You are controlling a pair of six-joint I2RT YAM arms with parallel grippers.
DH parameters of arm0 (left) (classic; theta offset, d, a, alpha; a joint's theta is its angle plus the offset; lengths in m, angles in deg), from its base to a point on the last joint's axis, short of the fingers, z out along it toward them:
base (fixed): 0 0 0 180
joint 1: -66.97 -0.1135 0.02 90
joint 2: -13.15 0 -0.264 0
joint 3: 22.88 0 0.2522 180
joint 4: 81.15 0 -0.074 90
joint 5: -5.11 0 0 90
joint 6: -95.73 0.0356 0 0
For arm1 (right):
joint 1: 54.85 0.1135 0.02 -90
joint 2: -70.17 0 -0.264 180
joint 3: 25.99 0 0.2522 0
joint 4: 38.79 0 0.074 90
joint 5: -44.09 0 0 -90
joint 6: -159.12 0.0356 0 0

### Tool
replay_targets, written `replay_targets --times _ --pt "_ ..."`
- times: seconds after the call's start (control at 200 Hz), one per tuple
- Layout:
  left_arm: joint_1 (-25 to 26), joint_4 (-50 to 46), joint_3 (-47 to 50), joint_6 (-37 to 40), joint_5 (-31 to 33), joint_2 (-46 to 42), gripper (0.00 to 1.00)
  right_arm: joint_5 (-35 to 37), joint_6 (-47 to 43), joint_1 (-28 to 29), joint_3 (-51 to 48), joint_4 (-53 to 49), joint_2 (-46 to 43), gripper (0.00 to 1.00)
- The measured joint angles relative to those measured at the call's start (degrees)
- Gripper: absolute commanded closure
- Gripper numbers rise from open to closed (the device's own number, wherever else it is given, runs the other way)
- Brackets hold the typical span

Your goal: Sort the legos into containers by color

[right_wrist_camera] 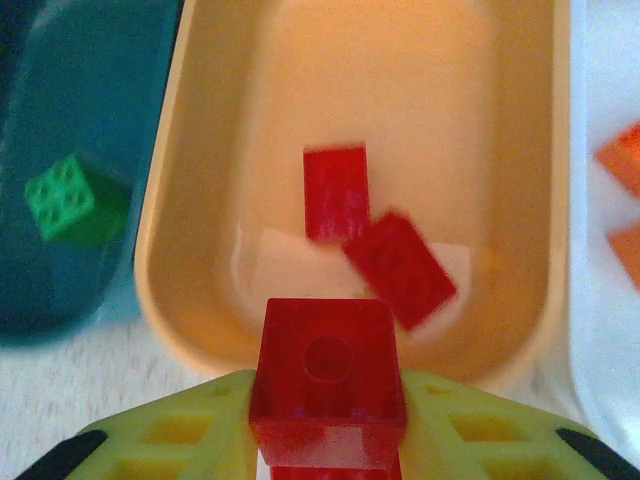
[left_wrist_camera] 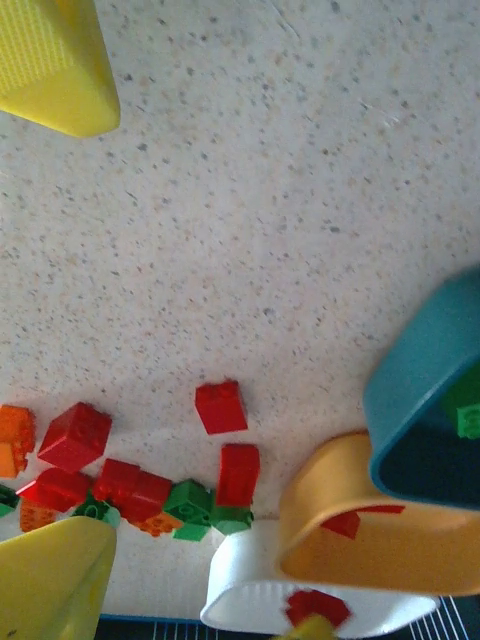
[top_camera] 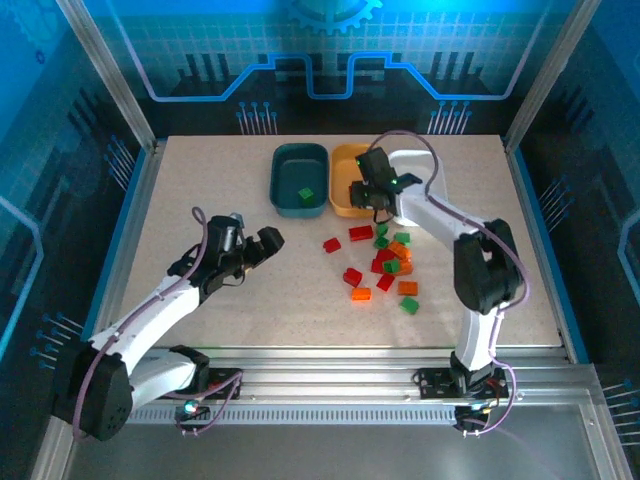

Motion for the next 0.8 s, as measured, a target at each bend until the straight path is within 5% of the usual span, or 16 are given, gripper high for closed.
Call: replay_targets --times 0.245,0.45,0.575,0.8 --pt "0.0 -2.3 1.5 -0.1 -0.3 -2.9 0.01 -1.9 -1.2 -2.8 17.0 -4.5 13.8 0.47" --pt "2.2 -3.8 -0.3 2.5 -1.6 0.0 0.01 -2.4 -1.4 -3.0 18.1 -7.0 14.4 0.41" --pt "9.1 -6.4 -6.6 5.6 0.7 6.2 0.02 -2.5 -1.2 -2.9 10.9 -6.0 8.1 0.42" --pt "15.8 -5.4 -12.2 7.4 2.0 15.2 0.04 -2.4 2.3 -2.9 -14.8 -1.2 -16.9 0.44"
